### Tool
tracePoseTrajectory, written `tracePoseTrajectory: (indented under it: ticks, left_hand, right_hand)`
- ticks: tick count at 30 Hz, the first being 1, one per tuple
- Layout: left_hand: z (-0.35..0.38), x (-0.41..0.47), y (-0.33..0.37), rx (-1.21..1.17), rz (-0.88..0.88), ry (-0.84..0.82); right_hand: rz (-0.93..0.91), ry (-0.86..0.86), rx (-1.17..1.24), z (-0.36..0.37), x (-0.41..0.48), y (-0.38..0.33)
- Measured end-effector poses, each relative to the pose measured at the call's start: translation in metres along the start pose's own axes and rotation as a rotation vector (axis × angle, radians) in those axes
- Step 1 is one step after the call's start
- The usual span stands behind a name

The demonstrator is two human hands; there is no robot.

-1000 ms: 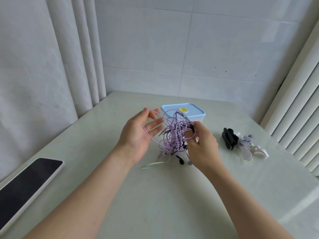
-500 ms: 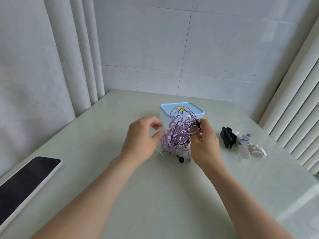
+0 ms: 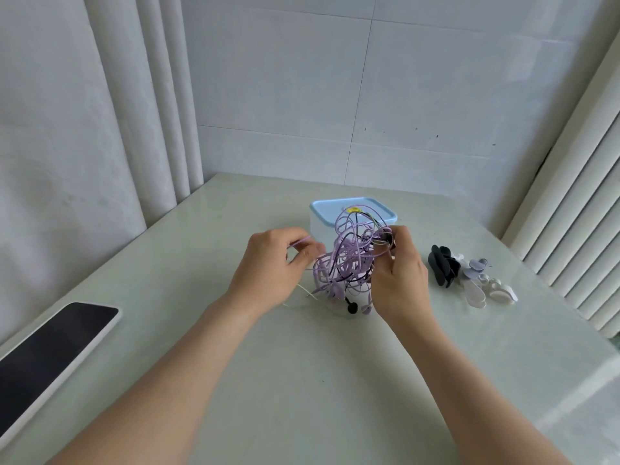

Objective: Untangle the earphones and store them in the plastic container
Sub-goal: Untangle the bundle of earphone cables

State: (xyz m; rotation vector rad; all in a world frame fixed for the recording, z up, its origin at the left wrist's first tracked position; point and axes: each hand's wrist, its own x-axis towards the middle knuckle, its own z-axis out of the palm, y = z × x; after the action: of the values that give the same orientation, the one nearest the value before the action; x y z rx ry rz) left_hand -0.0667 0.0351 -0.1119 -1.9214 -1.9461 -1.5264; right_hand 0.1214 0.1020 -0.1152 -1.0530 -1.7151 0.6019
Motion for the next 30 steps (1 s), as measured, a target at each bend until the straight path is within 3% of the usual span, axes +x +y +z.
tracePoseTrajectory:
  ticks: [8, 10, 16, 20, 22, 25, 30]
  left_hand:
    - [0.002, 0.002, -0.001, -0.175, -0.299, 0.284]
    - [0.0, 0.002, -0.003, -0.142, -0.281, 0.276]
    - [0.006, -0.001, -0.008, 0.044, -0.015, 0.135]
    - [0.01, -0.001, -0.012, 0.065, -0.035, 0.15]
    - [0.011, 0.001, -0.011, 0.024, -0.131, 0.146]
    - [0.013, 0.004, -0.006, -0.27, -0.38, 0.185]
    - [0.007, 0.009, 0.019, -1.084, -0.595, 0.235]
  right_hand:
    - [0.037, 0.042, 0.038, 0.0, 0.002, 0.004]
    - [0.036, 0.029, 0.035, 0.0, 0.001, 0.003]
    - [0.013, 0.019, 0.021, 0.0, 0.0, 0.001]
    - [0.006, 0.007, 0.014, 0.001, 0.0, 0.001]
    - [-0.005, -0.005, 0.014, 0.001, -0.002, -0.001]
    - [-0.011, -0.006, 0.015, 0.002, -0.003, -0.002]
    - [0.056, 0.021, 0.014, 0.005, -0.001, -0.001]
